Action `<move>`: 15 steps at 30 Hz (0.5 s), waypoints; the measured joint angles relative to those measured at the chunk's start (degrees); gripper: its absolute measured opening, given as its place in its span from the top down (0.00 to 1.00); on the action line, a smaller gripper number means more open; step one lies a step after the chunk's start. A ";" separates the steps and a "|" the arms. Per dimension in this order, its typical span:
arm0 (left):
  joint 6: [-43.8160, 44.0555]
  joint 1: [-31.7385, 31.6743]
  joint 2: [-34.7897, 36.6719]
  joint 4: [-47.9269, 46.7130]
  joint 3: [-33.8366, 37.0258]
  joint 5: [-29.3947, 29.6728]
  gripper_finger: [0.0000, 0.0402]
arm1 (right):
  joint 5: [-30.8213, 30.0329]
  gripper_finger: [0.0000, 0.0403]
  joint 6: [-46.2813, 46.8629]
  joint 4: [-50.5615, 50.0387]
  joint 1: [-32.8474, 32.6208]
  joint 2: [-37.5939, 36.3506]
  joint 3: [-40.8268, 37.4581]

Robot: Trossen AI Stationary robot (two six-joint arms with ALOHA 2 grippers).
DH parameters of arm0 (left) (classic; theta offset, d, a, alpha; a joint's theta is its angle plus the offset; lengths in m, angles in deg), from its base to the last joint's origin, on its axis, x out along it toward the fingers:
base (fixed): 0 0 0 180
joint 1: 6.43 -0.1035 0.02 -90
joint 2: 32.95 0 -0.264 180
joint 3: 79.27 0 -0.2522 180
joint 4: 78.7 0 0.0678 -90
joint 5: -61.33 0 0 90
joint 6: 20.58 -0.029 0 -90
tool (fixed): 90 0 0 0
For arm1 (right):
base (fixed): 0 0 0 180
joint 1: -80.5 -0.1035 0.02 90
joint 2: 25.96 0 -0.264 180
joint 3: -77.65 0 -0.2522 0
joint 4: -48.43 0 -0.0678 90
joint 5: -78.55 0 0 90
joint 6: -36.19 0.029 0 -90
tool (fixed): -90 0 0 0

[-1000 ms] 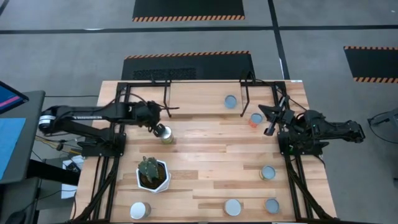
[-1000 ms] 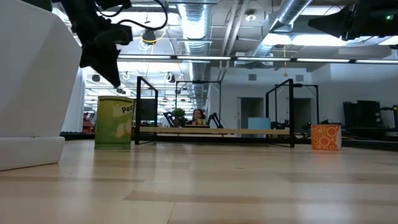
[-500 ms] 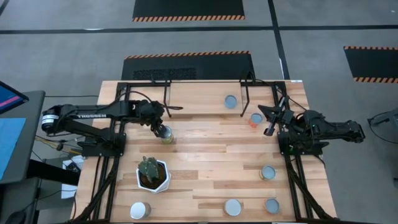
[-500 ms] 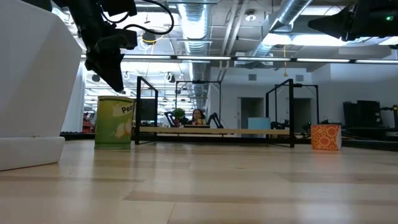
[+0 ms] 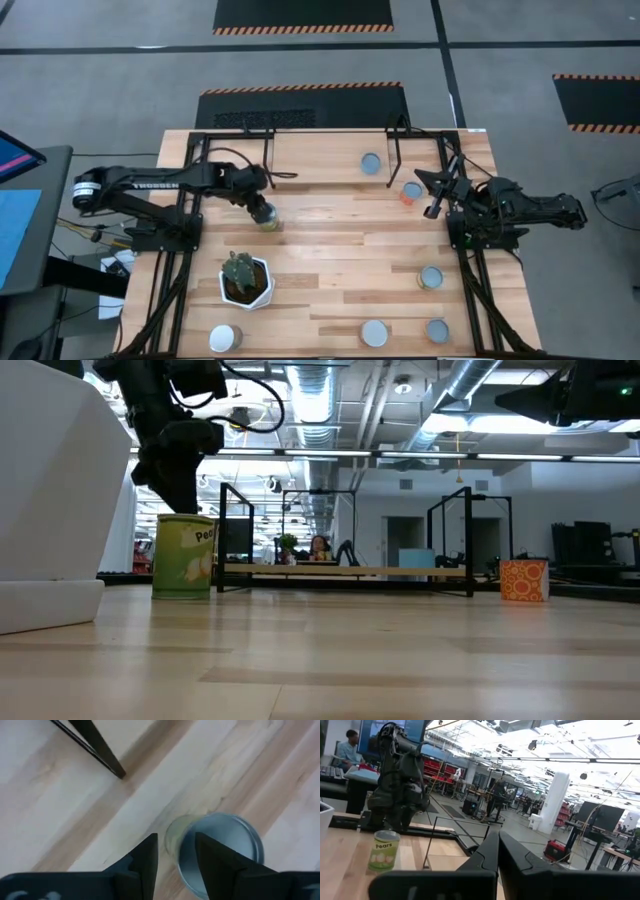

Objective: Pick and place cans onto a shelf
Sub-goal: Put the canned pears on the shelf

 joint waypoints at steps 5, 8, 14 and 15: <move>0.01 0.02 -3.11 0.17 -0.13 -2.77 0.71 | -0.02 0.94 -0.03 -0.02 0.00 0.01 0.00; -0.03 0.00 -4.61 0.29 -0.39 -3.99 0.71 | -0.02 0.94 -0.07 -0.04 0.01 0.00 0.00; 1.73 0.02 -5.42 0.80 -0.26 -4.72 0.86 | -0.02 0.94 -0.20 -0.03 0.33 0.00 0.00; 2.65 0.02 -5.43 1.42 -0.24 -4.89 0.92 | 0.00 0.94 -0.19 -0.03 0.33 0.00 0.00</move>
